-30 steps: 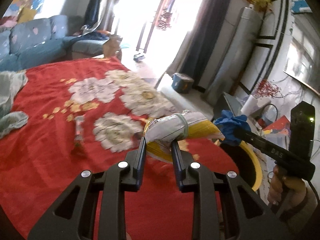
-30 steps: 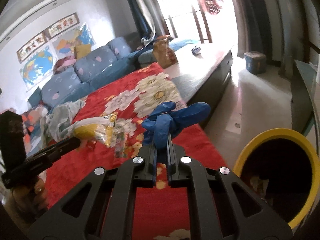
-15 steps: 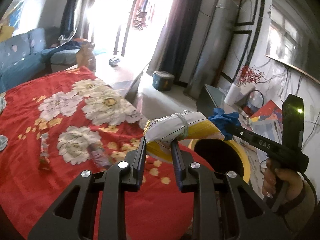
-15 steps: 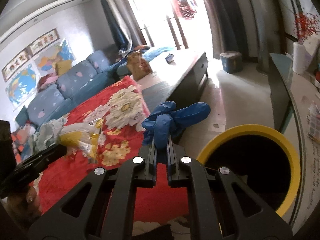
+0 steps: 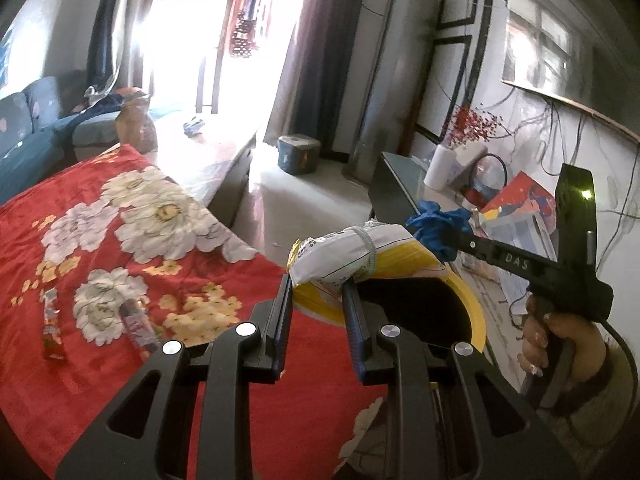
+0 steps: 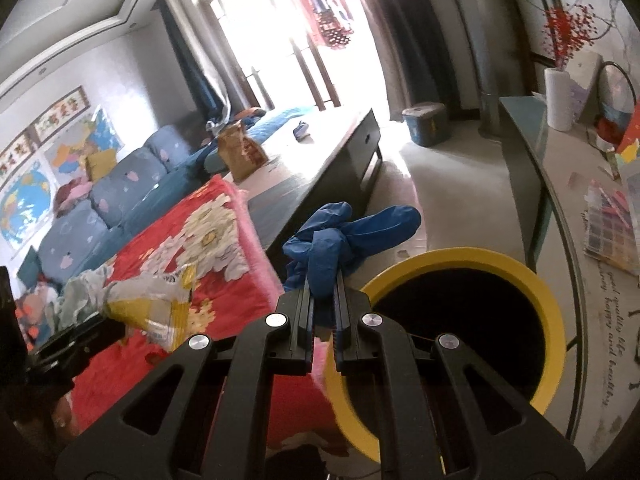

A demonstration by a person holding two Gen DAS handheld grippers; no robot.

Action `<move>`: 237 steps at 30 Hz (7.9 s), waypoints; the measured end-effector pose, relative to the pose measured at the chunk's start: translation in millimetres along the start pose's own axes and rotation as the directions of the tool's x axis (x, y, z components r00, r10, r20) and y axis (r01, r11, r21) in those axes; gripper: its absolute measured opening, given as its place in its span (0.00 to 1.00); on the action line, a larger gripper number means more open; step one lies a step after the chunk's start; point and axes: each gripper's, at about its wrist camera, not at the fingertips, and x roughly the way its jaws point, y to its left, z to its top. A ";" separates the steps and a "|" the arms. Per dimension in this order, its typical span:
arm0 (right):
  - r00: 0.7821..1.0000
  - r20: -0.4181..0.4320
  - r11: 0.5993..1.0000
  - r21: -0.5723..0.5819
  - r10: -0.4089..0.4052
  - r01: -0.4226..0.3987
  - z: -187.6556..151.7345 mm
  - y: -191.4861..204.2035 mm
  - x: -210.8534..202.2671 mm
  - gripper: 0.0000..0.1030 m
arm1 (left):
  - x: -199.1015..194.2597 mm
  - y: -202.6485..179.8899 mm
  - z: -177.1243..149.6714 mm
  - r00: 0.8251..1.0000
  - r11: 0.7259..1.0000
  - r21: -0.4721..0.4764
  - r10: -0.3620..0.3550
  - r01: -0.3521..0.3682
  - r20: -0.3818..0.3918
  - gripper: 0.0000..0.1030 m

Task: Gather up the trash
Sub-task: 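Carry the snack bag and blue glove over the yellow-rimmed bin with both tools, then open both tools to drop the bag and glove into the bin, then move both open tools back to the remaining trash on the bed, then grasp the red-white wrapper with the left tool while the right tool grasps the red printed can, then carry the wrapper and red can over the yellow-rimmed bin with both tools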

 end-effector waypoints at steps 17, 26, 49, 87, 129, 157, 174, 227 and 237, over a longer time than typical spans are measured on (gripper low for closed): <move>0.997 0.016 0.993 0.092 -0.078 0.076 0.7 -50.6 -7.8 0.04 | 39.0 -54.6 -5.6 0.997 0.992 0.117 -0.048 0.055 -0.061 0.23; 0.994 -0.005 0.986 0.130 -0.109 0.109 -3.6 -70.0 -5.4 0.04 | 62.4 -77.7 -16.3 0.993 0.982 0.172 -0.058 0.075 -0.103 0.23; 0.988 -0.085 0.976 0.162 -0.132 0.144 -20.1 -97.9 12.8 0.06 | 126.8 -106.3 -42.8 0.975 0.965 0.245 -0.035 0.090 -0.220 0.24; 1.000 0.006 0.998 -0.067 -0.008 0.008 -19.5 21.9 9.8 0.64 | 20.8 45.0 -3.7 0.956 0.956 -0.082 0.288 -0.282 0.063 0.91; 0.917 -0.370 0.897 -0.338 0.152 -0.285 -107.7 217.9 143.1 0.44 | -11.0 246.9 -59.6 0.890 0.772 -0.453 0.436 -0.446 -0.134 0.66; 0.960 -0.212 0.939 -0.250 0.185 -0.236 -61.2 160.5 76.7 0.26 | -14.7 164.3 -29.5 0.957 0.901 -0.325 0.287 -0.286 -0.046 0.13; 0.980 -0.130 0.957 -0.233 0.148 -0.176 -35.8 129.5 52.0 0.26 | -22.3 114.8 -15.7 0.974 0.948 -0.230 0.226 -0.220 -0.001 0.13; 0.998 -0.008 0.997 -0.028 -0.066 0.065 -14.6 -8.8 6.1 0.26 | 21.8 -21.5 -20.3 0.997 0.997 0.068 0.047 -0.043 -0.054 0.13; 0.993 -0.013 0.992 0.045 -0.114 0.115 -16.9 -45.3 1.7 0.26 | 41.2 -54.5 -26.7 0.996 0.989 0.147 0.006 0.006 -0.086 0.13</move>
